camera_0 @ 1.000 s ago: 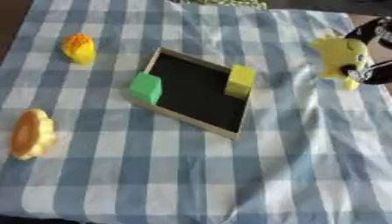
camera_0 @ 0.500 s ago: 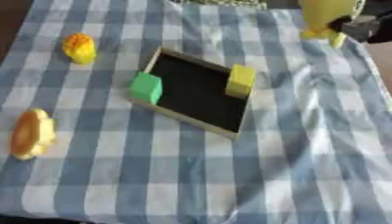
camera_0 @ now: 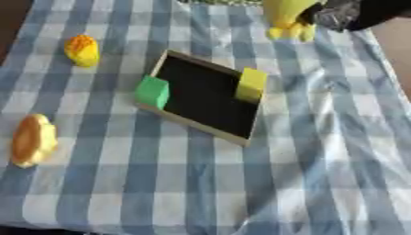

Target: Pick up objects on the table and place them in the box.

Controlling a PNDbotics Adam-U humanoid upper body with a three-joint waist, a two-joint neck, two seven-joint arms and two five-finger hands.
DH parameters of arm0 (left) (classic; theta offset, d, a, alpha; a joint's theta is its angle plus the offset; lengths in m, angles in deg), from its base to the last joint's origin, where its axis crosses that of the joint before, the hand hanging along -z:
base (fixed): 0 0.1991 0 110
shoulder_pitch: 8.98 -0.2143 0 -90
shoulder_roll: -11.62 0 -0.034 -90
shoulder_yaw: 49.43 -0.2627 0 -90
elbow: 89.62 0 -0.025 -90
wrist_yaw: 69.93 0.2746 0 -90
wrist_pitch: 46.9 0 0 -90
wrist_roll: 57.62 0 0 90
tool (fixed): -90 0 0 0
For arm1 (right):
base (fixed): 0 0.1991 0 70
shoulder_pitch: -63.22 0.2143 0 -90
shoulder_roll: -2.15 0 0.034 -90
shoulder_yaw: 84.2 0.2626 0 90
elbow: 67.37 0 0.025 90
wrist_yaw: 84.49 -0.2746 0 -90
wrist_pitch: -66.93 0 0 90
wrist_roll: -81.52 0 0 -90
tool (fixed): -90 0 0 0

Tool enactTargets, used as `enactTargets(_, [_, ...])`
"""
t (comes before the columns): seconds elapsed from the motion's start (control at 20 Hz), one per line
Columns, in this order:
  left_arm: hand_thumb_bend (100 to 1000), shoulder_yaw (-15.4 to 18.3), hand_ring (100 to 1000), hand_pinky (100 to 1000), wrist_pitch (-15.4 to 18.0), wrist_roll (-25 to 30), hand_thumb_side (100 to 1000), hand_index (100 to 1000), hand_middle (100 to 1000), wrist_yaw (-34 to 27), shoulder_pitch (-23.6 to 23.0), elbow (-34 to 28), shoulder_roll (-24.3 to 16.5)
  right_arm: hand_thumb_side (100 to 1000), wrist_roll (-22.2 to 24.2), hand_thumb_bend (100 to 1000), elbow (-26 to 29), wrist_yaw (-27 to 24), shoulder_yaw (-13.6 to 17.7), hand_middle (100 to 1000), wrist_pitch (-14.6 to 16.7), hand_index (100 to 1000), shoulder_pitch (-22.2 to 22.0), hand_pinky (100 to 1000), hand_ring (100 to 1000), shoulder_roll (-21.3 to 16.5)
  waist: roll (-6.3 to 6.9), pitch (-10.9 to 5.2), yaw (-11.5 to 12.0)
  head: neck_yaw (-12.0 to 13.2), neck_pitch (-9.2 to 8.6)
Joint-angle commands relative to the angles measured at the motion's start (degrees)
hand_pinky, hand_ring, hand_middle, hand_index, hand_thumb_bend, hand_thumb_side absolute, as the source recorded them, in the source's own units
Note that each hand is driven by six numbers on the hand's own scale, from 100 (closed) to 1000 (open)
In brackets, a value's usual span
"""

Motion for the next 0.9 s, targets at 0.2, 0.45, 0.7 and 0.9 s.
enactTargets(0.2, [100,-0.22,803,936,0.45,0.44,516,792,747,-0.47,1.27,-0.86,-2.27,189,3.47,210,-11.2,4.69,-4.29,563,4.08,703,6.16,807,627,6.88,-0.13,-2.0,0.41,-1.21,0.53])
enactTargets(0.45, [100,-0.31,802,937,0.34,0.58,523,792,746,-0.68,1.34,-0.86,-1.98,198,3.55,205,-17.99,7.98,-6.01,564,7.25,704,7.77,807,631,10.74,-0.25,-2.0,0.82,-1.28,0.56])
enactTargets(0.7, [100,-0.37,802,937,0.19,0.69,528,792,746,-0.81,1.31,-0.86,-1.58,195,3.1,180,-22.22,10.91,-7.66,564,9.23,704,7.92,806,630,13.67,-0.32,-1.92,1.19,-1.16,0.4])
enactTargets(0.9, [100,-0.39,802,937,0.05,0.73,534,792,746,-0.87,1.16,-0.86,-1.3,211,2.67,188,-24.73,13.03,-8.69,566,10.02,705,7.76,804,635,15.63,-0.35,-1.79,1.33,-1.14,0.32])
